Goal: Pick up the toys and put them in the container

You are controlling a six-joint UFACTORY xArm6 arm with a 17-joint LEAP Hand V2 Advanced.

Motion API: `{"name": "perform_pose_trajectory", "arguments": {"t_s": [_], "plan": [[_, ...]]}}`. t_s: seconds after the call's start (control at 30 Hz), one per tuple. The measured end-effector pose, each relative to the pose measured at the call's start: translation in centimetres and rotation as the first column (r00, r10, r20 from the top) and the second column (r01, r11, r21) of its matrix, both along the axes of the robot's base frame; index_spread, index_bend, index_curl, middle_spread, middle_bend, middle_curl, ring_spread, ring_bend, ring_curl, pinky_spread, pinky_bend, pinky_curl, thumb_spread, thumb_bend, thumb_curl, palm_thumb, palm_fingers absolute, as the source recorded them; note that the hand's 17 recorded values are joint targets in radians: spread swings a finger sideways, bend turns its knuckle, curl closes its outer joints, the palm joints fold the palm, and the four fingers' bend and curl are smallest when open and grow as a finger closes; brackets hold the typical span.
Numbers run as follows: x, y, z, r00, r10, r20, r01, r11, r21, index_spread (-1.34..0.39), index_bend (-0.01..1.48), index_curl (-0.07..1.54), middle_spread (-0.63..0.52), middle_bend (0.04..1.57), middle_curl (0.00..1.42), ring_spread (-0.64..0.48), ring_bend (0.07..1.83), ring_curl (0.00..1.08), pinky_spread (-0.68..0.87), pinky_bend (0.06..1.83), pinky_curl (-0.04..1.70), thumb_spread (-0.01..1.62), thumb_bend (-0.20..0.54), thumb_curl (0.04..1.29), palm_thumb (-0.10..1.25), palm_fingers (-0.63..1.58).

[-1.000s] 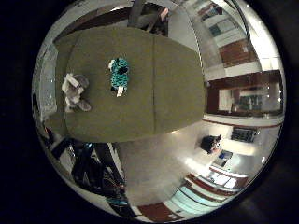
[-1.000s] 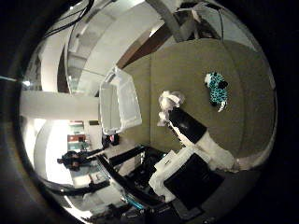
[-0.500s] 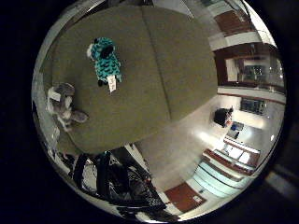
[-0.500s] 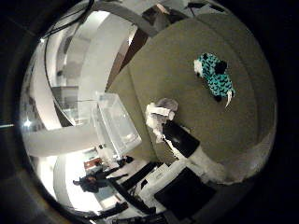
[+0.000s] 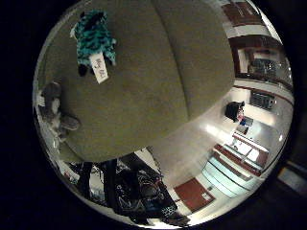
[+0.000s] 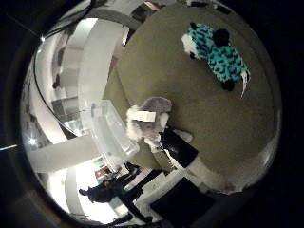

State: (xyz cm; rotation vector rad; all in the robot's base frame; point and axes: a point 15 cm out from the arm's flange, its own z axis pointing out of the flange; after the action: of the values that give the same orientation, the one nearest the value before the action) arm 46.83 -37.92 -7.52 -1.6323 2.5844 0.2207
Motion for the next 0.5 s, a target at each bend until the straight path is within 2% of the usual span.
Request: {"name": "perform_pose_trajectory", "arguments": {"t_s": [0.3,0.5], "plan": [[-0.2,-0.6,-2.2,0.999,-0.043,0.01,0.043,0.999,-0.022,-0.03,0.17,0.28,0.27,0.24,0.34,0.26,0.37,0.26,0.38,0.55,0.11,1.09,-0.02,0.34,0.61,0.14],[-0.1,-1.1,-2.8,0.998,-0.061,0.024,0.062,0.997,-0.04,-0.02,0.19,0.31,0.27,0.2,0.33,0.26,0.35,0.25,0.39,0.53,0.1,1.08,-0.023,0.34,0.62,0.15]]}}
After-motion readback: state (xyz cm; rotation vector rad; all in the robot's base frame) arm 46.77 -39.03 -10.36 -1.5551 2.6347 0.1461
